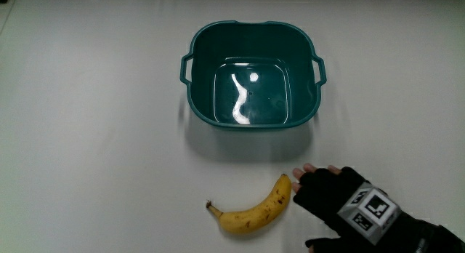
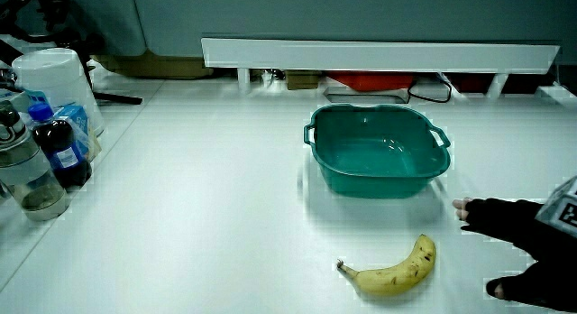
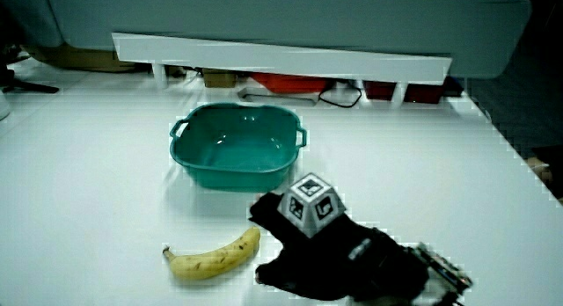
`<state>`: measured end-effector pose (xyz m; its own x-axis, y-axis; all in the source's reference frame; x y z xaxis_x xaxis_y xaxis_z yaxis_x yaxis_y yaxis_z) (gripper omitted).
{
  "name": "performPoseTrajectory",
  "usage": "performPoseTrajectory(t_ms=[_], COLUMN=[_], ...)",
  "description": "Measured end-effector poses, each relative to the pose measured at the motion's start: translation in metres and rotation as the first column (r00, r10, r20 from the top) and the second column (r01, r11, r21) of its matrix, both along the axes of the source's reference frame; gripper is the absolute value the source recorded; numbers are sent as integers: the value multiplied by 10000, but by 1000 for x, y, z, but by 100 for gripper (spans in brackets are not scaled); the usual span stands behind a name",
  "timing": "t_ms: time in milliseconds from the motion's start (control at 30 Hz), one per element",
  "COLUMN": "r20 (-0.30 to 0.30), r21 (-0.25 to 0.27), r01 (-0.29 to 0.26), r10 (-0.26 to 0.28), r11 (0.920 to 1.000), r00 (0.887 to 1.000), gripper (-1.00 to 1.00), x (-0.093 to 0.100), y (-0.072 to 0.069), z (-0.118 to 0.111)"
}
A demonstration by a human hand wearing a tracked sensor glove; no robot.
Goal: Pick banana from desk
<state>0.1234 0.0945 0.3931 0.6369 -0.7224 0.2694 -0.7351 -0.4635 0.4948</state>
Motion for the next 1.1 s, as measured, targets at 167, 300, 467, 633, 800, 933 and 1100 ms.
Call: performPoseTrajectory(t_ms=[167, 300, 467, 633, 800, 933, 1100], r20=[232, 433, 565, 631, 841, 1237, 941], r21=[-378, -669, -512, -457, -275, -300, -146], r01=[606, 1095, 1291, 1314, 1158, 741, 732], r10=[-598, -1067, -1262, -1284, -1132, -699, -716], r11=[9974, 9917, 9903, 9903, 9929, 9968, 9972], r00=[9979, 9933, 9904, 9897, 9900, 9899, 9930], gripper=[0, 0, 0, 0, 4, 21, 42], x=[-25, -46, -61, -67, -68, -66, -72], y=[4, 6, 7, 9, 7, 6, 8], z=[14, 26, 31, 36, 35, 37, 39])
